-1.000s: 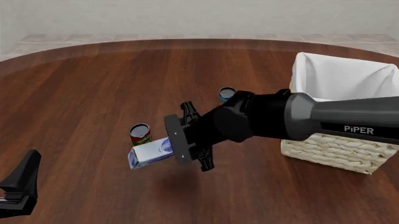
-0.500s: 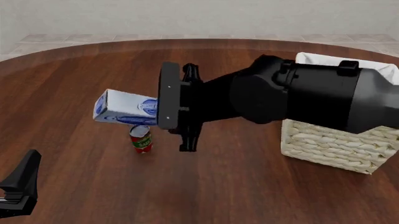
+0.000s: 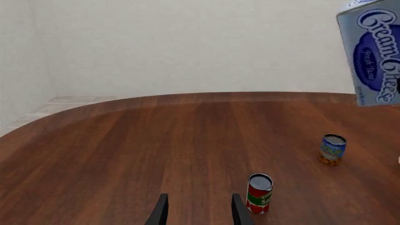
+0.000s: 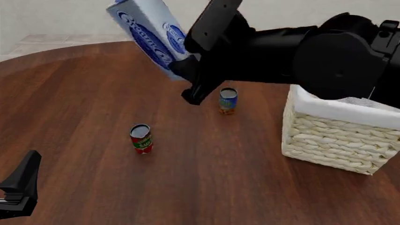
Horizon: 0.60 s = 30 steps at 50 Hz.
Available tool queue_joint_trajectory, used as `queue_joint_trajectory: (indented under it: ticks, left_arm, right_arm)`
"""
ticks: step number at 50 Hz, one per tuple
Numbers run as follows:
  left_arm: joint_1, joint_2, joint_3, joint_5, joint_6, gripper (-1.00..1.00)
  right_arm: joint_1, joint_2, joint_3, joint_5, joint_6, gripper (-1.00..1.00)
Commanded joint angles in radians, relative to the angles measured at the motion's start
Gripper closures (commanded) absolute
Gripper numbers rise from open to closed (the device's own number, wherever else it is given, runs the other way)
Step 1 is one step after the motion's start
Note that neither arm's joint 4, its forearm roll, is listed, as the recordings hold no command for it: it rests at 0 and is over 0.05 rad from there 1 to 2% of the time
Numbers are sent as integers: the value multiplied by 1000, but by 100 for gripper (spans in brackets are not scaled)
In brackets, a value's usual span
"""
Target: Pick up the cream cheese box, and put it in the basket.
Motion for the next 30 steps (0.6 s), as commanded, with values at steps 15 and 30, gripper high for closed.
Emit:
queue_joint_trajectory:
  ticks: [15,30]
  left_arm:
    - [0,0,0,0,0,-100]
    - [0,0,0,0,0,-100]
  right_arm:
    - [-72,-195,155,-174,385,100]
    - [-243,-292,237,-256,465,100]
